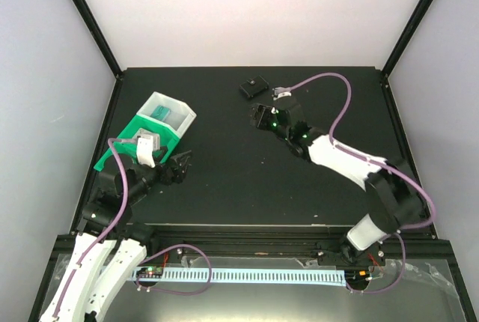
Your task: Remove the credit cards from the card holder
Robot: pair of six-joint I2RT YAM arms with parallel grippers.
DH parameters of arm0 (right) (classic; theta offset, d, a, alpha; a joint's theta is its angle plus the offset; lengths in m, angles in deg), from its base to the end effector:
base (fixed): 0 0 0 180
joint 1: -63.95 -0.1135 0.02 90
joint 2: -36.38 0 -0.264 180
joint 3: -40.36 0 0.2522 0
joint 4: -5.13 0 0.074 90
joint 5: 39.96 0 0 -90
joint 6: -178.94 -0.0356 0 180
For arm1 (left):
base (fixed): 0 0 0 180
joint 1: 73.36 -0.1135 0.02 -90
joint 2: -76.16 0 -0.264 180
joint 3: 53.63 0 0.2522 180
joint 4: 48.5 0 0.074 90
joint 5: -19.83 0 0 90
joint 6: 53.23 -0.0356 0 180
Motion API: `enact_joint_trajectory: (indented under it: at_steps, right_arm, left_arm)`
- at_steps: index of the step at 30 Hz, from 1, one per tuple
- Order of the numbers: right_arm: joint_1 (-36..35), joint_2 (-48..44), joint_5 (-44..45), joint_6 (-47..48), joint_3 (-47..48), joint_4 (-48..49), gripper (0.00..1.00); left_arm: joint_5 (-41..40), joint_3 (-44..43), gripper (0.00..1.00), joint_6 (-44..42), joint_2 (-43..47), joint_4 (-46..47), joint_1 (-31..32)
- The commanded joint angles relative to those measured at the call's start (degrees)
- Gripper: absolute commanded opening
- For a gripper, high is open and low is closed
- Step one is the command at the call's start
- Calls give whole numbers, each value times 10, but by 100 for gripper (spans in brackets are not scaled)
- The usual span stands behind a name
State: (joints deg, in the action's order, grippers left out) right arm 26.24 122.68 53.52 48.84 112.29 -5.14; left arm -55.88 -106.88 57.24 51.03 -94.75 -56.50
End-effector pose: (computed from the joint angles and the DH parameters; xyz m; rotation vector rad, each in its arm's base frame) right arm 0.2757 0.2104 0.2687 0.0844 2.0921 0.7939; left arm 0.0994 -0.0393 0.3107 0.1143 1.9312 -0.6757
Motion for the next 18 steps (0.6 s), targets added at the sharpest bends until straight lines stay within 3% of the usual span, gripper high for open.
enact_joint_trajectory:
  at_steps: [1,8,18]
  right_arm:
    - [39,100,-54,-72,47,100,74]
    - [89,246,-76,-146,131,157,58]
    - [133,409,-107,-233,256,194,53]
  left_arm:
    - [24,-4,99,-17,0,17,-4]
    - [23,9,99,-19,13,24,-4]
    - [42,14,99,-16,18,34,-4]
